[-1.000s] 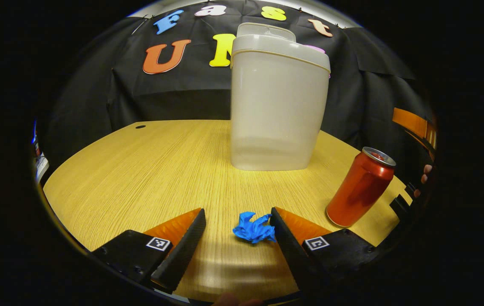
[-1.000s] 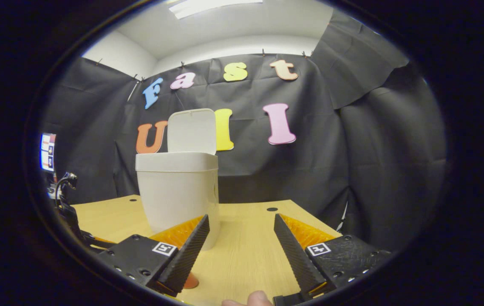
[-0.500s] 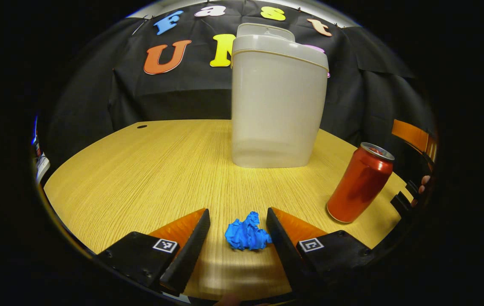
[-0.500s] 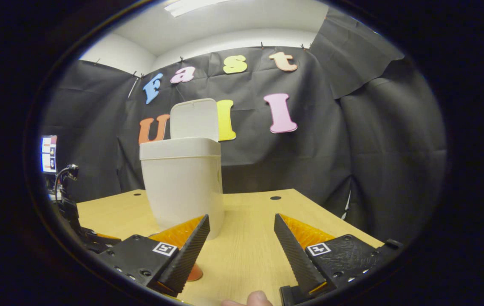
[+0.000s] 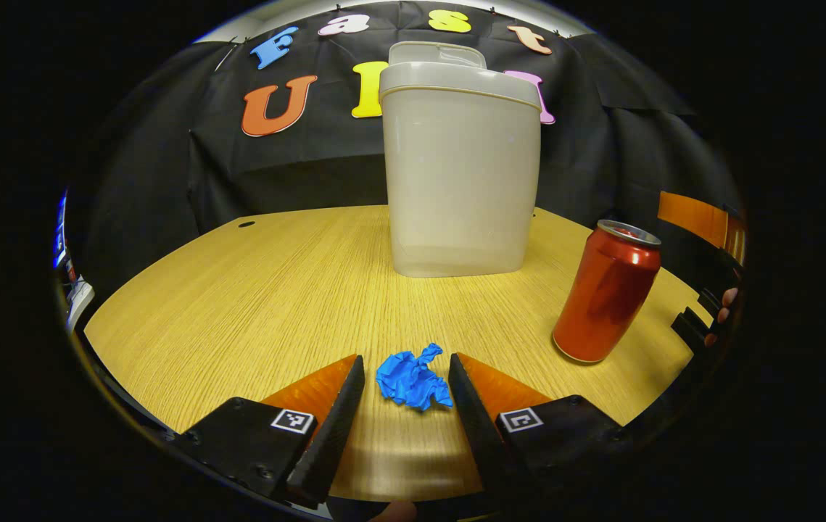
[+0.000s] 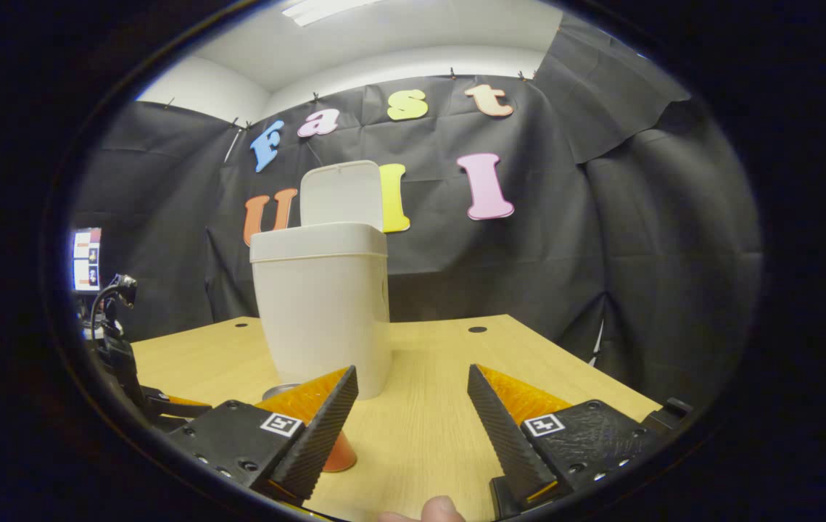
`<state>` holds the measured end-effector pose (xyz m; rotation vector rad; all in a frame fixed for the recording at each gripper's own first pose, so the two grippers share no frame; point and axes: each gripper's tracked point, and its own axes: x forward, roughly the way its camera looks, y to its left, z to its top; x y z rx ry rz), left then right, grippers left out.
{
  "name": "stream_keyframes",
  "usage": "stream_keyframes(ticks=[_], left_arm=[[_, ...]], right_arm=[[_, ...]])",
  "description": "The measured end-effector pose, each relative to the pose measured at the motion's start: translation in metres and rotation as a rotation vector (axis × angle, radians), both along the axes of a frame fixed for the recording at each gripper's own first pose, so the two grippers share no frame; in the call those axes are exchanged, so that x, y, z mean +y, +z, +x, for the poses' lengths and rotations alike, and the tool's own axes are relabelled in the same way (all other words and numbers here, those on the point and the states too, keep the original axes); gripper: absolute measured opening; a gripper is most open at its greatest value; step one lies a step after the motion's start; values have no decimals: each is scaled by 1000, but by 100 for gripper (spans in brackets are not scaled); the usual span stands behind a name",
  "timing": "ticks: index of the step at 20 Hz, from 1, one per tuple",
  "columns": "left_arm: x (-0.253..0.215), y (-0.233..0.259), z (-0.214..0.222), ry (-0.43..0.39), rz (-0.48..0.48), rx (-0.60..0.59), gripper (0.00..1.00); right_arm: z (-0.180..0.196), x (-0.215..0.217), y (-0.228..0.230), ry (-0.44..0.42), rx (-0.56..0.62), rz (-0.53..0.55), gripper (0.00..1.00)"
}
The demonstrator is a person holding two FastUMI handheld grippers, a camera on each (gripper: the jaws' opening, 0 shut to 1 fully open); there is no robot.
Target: Press the lid of the desktop garbage bin to open it, pick up the crumpled paper on the desktop and throw it into the bin, then pick up the pop can on the desktop and drop it into the bin, and finally close the garbage bin lid.
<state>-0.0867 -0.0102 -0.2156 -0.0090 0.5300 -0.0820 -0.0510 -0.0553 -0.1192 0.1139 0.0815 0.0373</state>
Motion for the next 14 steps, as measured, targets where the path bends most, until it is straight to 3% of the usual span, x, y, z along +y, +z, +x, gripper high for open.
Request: stream_keyframes(ticks=[5,10,14], left_arm=[[6,-1,1,35,3,5,64],[9,-1,0,43,6,-2,38],[8,0,0,40,2,-13,33]], right_arm=[[-4,-1,0,-2,-5,-3,95],[-7,-2,0,-4,-5,4,95],[-11,0,2,3,-11,4,95]])
